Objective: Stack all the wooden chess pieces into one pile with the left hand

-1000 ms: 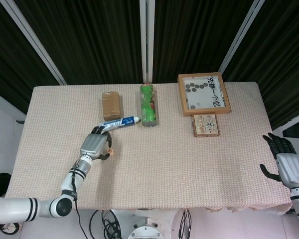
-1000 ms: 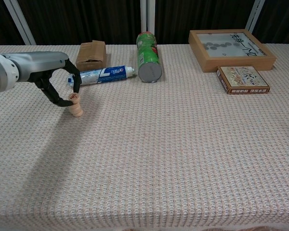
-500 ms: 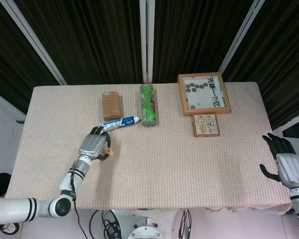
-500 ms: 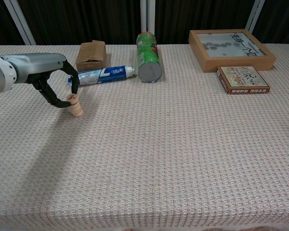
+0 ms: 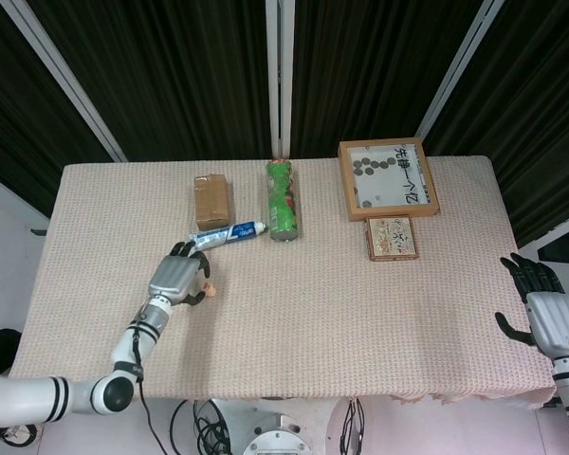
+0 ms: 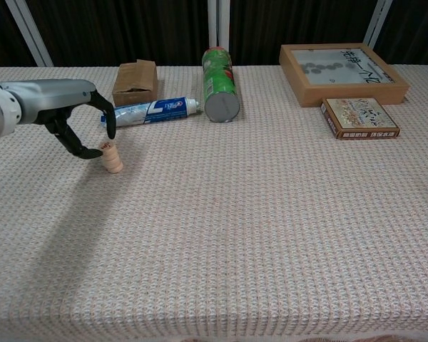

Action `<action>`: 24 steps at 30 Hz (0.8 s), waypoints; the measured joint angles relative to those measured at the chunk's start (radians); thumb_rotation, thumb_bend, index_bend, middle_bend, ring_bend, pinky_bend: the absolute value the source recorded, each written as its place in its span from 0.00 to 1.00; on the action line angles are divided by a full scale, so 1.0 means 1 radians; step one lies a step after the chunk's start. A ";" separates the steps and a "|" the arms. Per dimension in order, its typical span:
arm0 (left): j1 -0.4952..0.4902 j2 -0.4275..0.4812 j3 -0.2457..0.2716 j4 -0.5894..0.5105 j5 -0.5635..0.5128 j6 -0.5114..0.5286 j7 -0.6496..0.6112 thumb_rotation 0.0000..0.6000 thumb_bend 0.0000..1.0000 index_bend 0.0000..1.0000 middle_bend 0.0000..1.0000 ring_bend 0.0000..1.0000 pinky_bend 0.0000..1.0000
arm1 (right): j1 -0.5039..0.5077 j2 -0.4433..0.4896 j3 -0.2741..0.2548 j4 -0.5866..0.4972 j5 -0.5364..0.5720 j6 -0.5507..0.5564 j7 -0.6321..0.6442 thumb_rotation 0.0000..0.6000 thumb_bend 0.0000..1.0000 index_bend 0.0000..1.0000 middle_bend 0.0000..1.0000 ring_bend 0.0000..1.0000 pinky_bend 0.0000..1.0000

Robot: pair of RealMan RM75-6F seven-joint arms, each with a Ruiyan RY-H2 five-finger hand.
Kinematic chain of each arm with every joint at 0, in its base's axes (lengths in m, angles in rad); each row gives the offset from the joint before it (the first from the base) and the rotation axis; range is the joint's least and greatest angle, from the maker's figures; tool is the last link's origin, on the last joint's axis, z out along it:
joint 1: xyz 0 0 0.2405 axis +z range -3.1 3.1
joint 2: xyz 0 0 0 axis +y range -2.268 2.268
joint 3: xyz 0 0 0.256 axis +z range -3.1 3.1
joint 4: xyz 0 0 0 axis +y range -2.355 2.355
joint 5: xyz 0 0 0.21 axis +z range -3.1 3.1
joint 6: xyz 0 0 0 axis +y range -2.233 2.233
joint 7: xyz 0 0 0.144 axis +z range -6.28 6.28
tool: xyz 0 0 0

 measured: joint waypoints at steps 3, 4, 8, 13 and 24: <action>0.002 0.015 0.003 -0.022 0.005 0.006 0.004 1.00 0.29 0.32 0.20 0.00 0.00 | 0.002 -0.002 -0.001 0.001 -0.001 -0.002 0.000 1.00 0.30 0.00 0.00 0.00 0.00; 0.004 0.021 0.005 -0.031 0.007 0.010 0.006 1.00 0.29 0.30 0.19 0.00 0.00 | 0.002 -0.002 -0.001 0.002 -0.002 -0.002 0.000 1.00 0.30 0.00 0.00 0.00 0.00; 0.017 0.052 0.016 -0.086 0.029 0.043 0.015 1.00 0.29 0.24 0.18 0.00 0.00 | 0.002 -0.003 0.000 0.003 -0.001 -0.001 0.001 1.00 0.30 0.00 0.00 0.00 0.00; 0.069 0.087 0.054 -0.135 0.154 0.153 0.019 1.00 0.23 0.14 0.12 0.00 0.00 | -0.001 -0.006 0.003 0.004 -0.013 0.016 0.006 1.00 0.29 0.00 0.00 0.00 0.00; 0.424 0.123 0.220 0.035 0.663 0.663 -0.157 1.00 0.15 0.03 0.05 0.00 0.00 | -0.009 -0.022 -0.003 -0.004 -0.054 0.055 -0.044 1.00 0.29 0.00 0.00 0.00 0.00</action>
